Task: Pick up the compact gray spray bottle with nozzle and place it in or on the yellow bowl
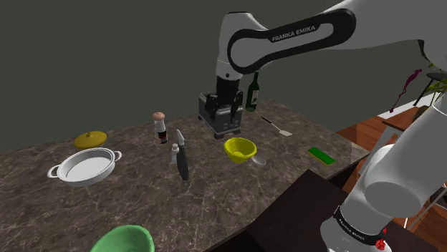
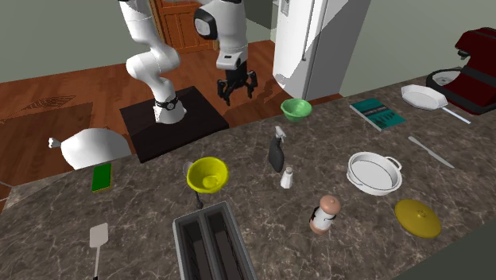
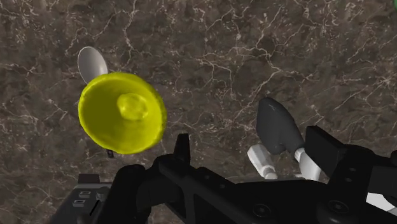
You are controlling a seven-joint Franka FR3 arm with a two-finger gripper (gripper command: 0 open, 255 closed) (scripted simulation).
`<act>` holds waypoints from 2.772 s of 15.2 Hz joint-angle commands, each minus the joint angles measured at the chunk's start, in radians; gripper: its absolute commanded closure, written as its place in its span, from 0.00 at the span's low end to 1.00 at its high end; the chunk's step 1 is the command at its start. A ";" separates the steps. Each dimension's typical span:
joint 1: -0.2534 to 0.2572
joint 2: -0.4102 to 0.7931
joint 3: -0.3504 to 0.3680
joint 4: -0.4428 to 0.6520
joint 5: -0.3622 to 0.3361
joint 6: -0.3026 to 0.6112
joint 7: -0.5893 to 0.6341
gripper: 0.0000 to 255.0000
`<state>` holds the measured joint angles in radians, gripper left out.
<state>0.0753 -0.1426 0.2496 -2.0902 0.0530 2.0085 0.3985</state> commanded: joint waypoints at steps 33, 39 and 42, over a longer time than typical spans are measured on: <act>0.130 0.614 0.039 0.473 -0.236 0.081 0.268 1.00; 0.130 0.614 0.039 0.472 -0.236 0.082 0.268 1.00; 0.129 0.599 0.043 0.491 -0.230 0.048 0.264 1.00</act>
<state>0.2040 0.4609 0.2911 -1.6047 -0.1784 2.0671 0.6633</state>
